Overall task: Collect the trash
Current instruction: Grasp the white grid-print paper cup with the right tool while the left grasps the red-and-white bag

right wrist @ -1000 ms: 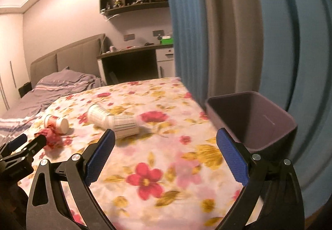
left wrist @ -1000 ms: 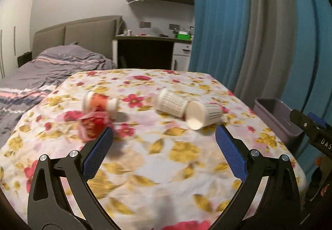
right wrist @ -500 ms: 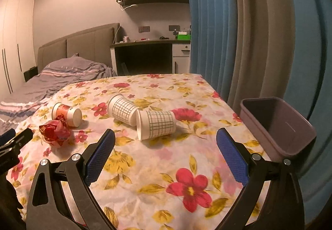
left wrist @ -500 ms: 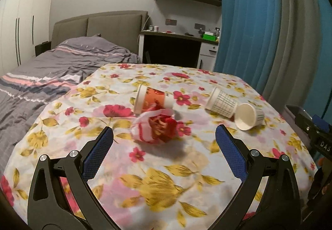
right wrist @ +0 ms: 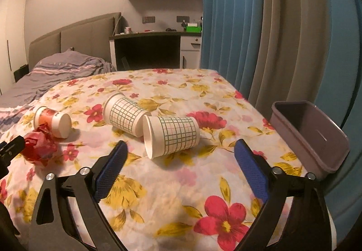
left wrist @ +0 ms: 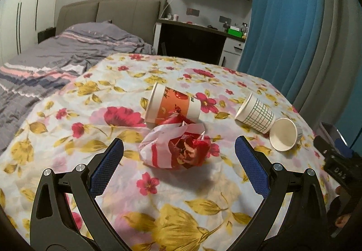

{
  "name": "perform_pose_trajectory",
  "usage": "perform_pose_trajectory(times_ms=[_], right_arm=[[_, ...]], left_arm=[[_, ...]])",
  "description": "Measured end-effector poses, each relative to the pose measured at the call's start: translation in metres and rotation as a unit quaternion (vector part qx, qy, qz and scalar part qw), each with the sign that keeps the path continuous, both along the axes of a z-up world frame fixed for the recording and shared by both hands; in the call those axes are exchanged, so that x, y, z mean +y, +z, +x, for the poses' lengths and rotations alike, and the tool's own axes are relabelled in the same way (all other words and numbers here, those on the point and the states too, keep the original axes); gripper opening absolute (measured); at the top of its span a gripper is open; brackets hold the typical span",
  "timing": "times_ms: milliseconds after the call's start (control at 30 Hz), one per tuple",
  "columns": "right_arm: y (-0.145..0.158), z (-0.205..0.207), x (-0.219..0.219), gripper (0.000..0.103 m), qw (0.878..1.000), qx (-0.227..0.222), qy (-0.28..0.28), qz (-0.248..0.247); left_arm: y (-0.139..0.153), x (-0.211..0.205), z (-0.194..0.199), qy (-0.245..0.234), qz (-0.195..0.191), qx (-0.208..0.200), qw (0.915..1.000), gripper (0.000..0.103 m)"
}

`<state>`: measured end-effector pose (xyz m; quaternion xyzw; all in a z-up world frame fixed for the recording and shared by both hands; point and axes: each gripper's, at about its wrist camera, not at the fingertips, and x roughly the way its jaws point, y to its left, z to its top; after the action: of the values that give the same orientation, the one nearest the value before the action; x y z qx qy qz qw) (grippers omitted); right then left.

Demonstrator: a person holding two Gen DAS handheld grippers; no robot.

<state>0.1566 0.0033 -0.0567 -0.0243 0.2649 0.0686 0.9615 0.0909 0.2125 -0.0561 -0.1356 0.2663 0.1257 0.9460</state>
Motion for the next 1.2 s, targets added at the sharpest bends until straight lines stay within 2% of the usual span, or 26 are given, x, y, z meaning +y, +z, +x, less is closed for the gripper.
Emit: perform_pose_trajectory(times_ms=[133, 200, 300, 367, 467, 533, 633, 700, 767, 800, 900, 1100, 1200], right_arm=[[-0.008, 0.011, 0.007, 0.088, 1.000, 0.011, -0.005, -0.005], [-0.012, 0.018, 0.009, 0.081, 1.000, 0.018, -0.009, -0.006], [-0.017, 0.029, 0.011, 0.076, 0.999, 0.034, -0.016, 0.000], [-0.019, 0.035, 0.012, 0.071, 0.999, 0.041, -0.017, 0.002], [-0.022, 0.043, 0.012, 0.065, 0.998, 0.056, -0.017, 0.008], [-0.023, 0.048, 0.013, 0.058, 0.998, 0.062, -0.020, 0.007], [-0.026, 0.055, 0.013, 0.045, 0.997, 0.077, -0.021, 0.011], [-0.027, 0.058, 0.013, 0.030, 0.996, 0.087, -0.022, 0.013], [-0.025, 0.061, 0.010, 0.024, 0.995, 0.096, -0.023, 0.022], [-0.024, 0.062, 0.007, 0.017, 0.994, 0.101, -0.026, 0.028], [-0.019, 0.060, 0.002, 0.004, 0.995, 0.097, -0.023, 0.029], [-0.012, 0.050, -0.005, 0.004, 0.997, 0.070, -0.018, 0.034], [-0.009, 0.045, -0.009, 0.004, 0.997, 0.061, -0.010, 0.040]], left_arm=[[-0.004, 0.006, 0.010, 0.001, -0.010, 0.011, 0.9999, 0.096], [-0.007, 0.010, 0.015, 0.001, -0.021, 0.018, 0.9996, 0.093], [-0.012, 0.014, 0.021, -0.001, -0.033, 0.029, 0.9990, 0.083], [-0.016, 0.015, 0.025, -0.004, -0.038, 0.040, 0.9985, 0.071], [-0.021, 0.016, 0.028, -0.009, -0.037, 0.049, 0.9981, 0.065], [-0.020, 0.015, 0.027, -0.013, -0.036, 0.047, 0.9982, 0.059], [-0.020, 0.018, 0.025, -0.018, -0.056, 0.041, 0.9974, 0.056], [-0.020, 0.021, 0.022, -0.019, -0.065, 0.038, 0.9970, 0.053], [-0.018, 0.023, 0.021, -0.020, -0.080, 0.035, 0.9960, 0.050], [-0.017, 0.024, 0.019, -0.022, -0.095, 0.030, 0.9948, 0.050], [-0.014, 0.019, 0.016, -0.031, -0.094, 0.028, 0.9947, 0.047], [-0.009, 0.010, 0.008, -0.045, -0.078, 0.020, 0.9957, 0.043], [-0.008, 0.010, 0.002, -0.044, -0.088, 0.017, 0.9950, 0.040]])
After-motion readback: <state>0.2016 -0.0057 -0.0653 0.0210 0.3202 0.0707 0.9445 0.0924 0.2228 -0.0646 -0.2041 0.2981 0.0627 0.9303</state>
